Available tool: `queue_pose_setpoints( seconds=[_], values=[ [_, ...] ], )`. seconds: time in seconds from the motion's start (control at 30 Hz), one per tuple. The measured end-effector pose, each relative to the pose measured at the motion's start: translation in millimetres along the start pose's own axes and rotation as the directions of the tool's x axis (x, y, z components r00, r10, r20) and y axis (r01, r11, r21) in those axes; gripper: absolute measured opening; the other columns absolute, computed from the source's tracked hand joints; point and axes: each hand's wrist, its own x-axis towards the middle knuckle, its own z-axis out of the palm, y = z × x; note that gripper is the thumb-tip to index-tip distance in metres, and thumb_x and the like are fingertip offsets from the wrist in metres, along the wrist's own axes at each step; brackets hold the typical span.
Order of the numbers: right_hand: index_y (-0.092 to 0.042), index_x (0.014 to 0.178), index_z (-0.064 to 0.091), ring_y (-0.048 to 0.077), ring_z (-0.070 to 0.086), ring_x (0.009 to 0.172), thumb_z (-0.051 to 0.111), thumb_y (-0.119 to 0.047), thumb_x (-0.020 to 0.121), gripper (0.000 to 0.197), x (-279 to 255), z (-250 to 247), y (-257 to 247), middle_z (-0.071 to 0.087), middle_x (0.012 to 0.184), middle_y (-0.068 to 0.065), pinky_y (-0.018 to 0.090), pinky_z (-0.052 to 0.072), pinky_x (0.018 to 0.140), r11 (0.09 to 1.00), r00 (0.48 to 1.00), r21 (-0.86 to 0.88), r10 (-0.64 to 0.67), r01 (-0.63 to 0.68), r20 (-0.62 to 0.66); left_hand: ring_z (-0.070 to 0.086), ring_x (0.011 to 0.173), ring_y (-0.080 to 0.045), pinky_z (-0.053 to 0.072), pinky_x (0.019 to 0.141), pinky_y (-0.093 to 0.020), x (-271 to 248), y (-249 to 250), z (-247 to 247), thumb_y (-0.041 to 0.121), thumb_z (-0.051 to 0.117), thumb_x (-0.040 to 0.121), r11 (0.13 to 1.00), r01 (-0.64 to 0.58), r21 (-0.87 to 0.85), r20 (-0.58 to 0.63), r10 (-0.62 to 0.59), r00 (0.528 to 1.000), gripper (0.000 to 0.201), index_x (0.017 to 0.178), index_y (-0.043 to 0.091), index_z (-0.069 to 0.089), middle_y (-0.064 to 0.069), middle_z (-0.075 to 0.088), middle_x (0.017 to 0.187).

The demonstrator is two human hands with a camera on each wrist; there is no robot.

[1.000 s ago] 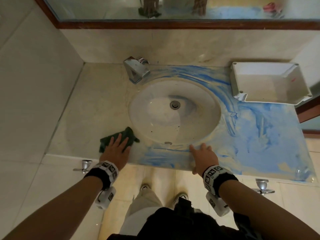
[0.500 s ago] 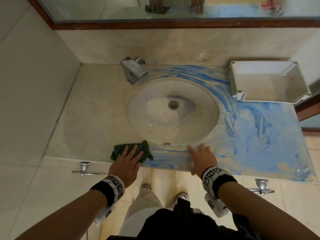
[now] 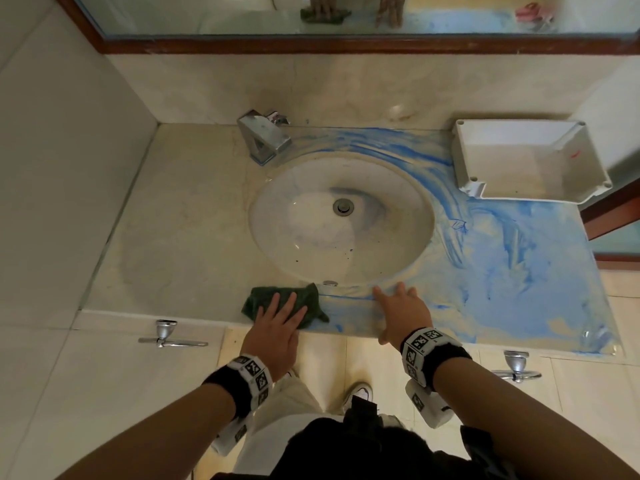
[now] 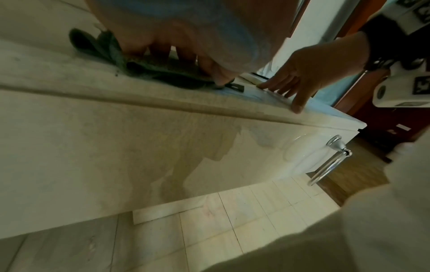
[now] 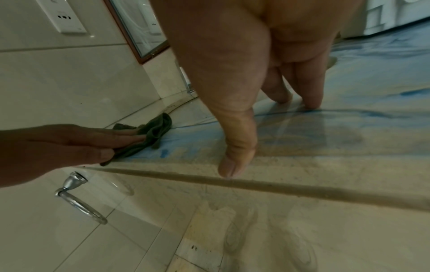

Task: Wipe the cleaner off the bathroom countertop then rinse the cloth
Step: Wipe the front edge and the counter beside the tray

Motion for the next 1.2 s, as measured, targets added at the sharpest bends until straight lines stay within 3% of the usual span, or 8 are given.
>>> queue_pose_setpoints(
  seconds=[0.17,0.37,0.47,0.6,0.8,0.97,1.07,1.2],
  values=[
    [-0.030,0.147,0.021,0.039,0.030,0.132,0.087,-0.034,0.065,0.106,2,-1,-2,0.025,0.145,0.019,0.042,0.051,0.094,1.000,1.000,-0.016,0.007,-0.007,0.010,-0.001,0.150,-0.026,0.006,0.118,-0.051,9,-1,-4,0.045,-0.003,0.083,1.000,0.010,-0.007,-0.038,-0.010,0.999,0.074,0.153,0.034,0.020,0.006,0.001,0.163],
    [-0.032,0.148,0.020,0.040,0.028,0.135,0.088,-0.036,0.065,0.108,1,-1,-1,0.023,0.148,0.019,0.043,0.049,0.097,1.000,1.000,-0.008,0.003,-0.003,0.006,-0.002,0.149,-0.030,0.005,0.119,-0.051,44,17,-28,0.038,0.021,0.102,0.992,0.111,-0.056,-0.081,-0.115,0.990,0.053,0.154,0.029,0.016,0.003,0.000,0.163],
    [-0.033,0.149,0.019,0.040,0.027,0.136,0.087,-0.038,0.065,0.108,0,1,1,0.021,0.150,0.018,0.044,0.049,0.098,1.000,1.000,0.001,-0.005,0.005,-0.005,-0.003,0.149,-0.030,0.006,0.119,-0.051,29,21,-18,0.043,0.013,0.101,0.997,0.079,-0.015,-0.053,-0.080,0.995,0.056,0.155,0.028,0.015,0.002,-0.002,0.163],
    [-0.031,0.148,0.022,0.039,0.026,0.136,0.086,-0.038,0.065,0.105,1,4,4,0.023,0.149,0.016,0.046,0.049,0.097,1.000,1.000,0.014,-0.014,0.014,-0.014,-0.002,0.150,-0.029,0.003,0.118,-0.050,-8,27,8,0.051,-0.006,0.085,1.000,0.003,-0.014,-0.019,-0.003,1.000,0.076,0.153,0.030,0.020,0.004,0.000,0.163],
    [-0.028,0.144,0.026,0.039,0.031,0.131,0.088,-0.036,0.064,0.102,2,2,1,0.029,0.143,0.017,0.044,0.050,0.094,1.000,1.000,-0.007,-0.006,0.006,-0.008,0.001,0.150,-0.029,0.007,0.118,-0.052,20,27,-7,0.046,0.006,0.093,1.000,0.001,0.008,-0.061,0.000,0.998,0.064,0.153,0.031,0.023,0.003,0.004,0.163],
    [-0.028,0.146,0.025,0.039,0.031,0.132,0.088,-0.036,0.064,0.104,1,1,1,0.028,0.144,0.017,0.044,0.050,0.095,1.000,1.000,-0.003,-0.003,0.003,-0.006,0.002,0.150,-0.028,0.008,0.120,-0.051,38,40,-19,0.041,0.020,0.103,0.994,0.069,-0.081,-0.092,-0.076,0.993,0.052,0.153,0.029,0.024,0.003,0.007,0.163],
    [-0.028,0.145,0.026,0.038,0.032,0.130,0.087,-0.036,0.064,0.102,-1,1,2,0.028,0.144,0.017,0.043,0.051,0.094,1.000,1.000,-0.006,-0.007,0.007,-0.015,0.002,0.150,-0.027,0.009,0.120,-0.050,13,40,-3,0.045,0.012,0.100,0.997,0.053,-0.055,-0.048,-0.056,0.997,0.057,0.153,0.029,0.023,0.003,0.005,0.163],
    [-0.029,0.144,0.027,0.037,0.032,0.129,0.087,-0.035,0.064,0.100,-1,1,2,0.028,0.143,0.016,0.044,0.051,0.092,1.000,1.000,0.006,-0.003,0.003,-0.011,0.010,0.149,-0.027,0.017,0.117,-0.049,-14,28,10,0.052,-0.003,0.089,0.999,0.026,-0.025,-0.019,-0.026,0.999,0.072,0.150,0.032,0.030,0.004,0.015,0.162]
  ],
)
